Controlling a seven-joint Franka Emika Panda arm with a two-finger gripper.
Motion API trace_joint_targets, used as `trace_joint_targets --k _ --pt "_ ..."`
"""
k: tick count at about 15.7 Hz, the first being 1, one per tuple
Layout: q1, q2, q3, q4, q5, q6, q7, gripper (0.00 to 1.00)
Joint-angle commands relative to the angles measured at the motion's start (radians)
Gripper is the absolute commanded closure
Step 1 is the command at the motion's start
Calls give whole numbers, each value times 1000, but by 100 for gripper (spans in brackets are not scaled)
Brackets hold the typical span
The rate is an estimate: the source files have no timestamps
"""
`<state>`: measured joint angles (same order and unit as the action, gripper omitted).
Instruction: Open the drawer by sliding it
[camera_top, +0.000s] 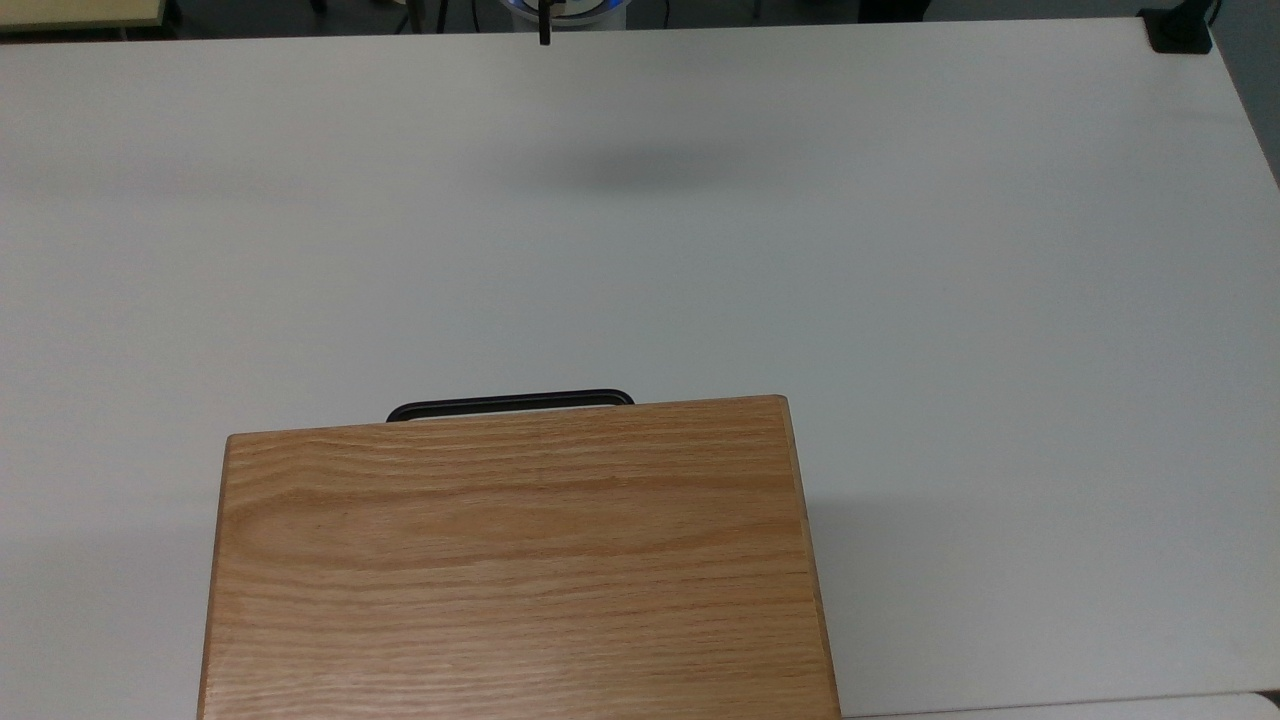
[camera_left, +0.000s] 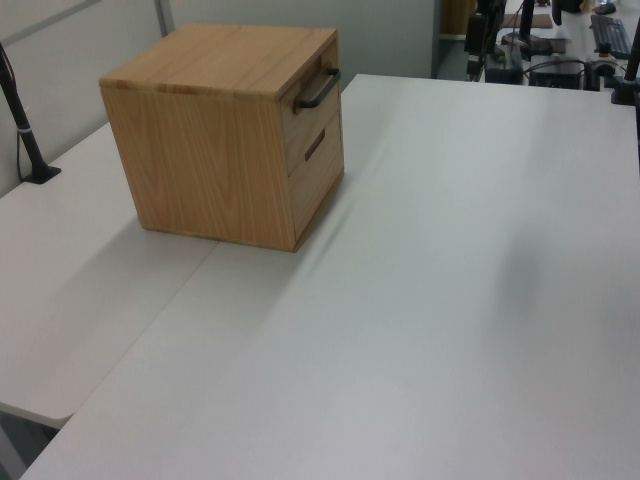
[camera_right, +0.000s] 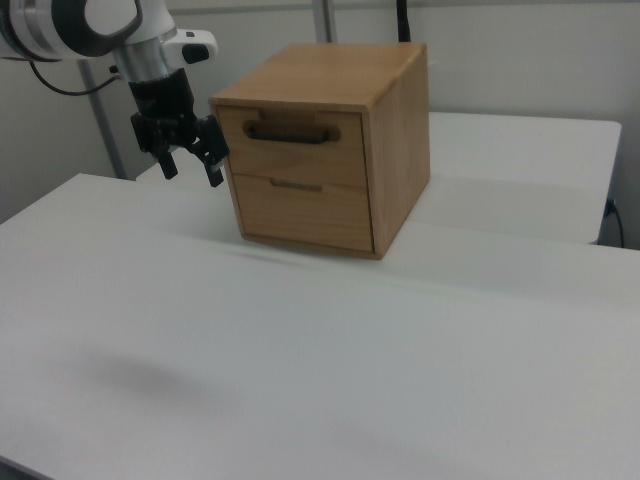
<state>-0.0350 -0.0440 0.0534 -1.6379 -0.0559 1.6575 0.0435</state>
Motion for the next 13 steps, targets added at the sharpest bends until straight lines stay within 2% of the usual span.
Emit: trace_joint_targets --k 1,13 --pt "4 -2 -3 3 18 -1 -13 0" --pt "9 -2 -1 1 18 -1 6 0"
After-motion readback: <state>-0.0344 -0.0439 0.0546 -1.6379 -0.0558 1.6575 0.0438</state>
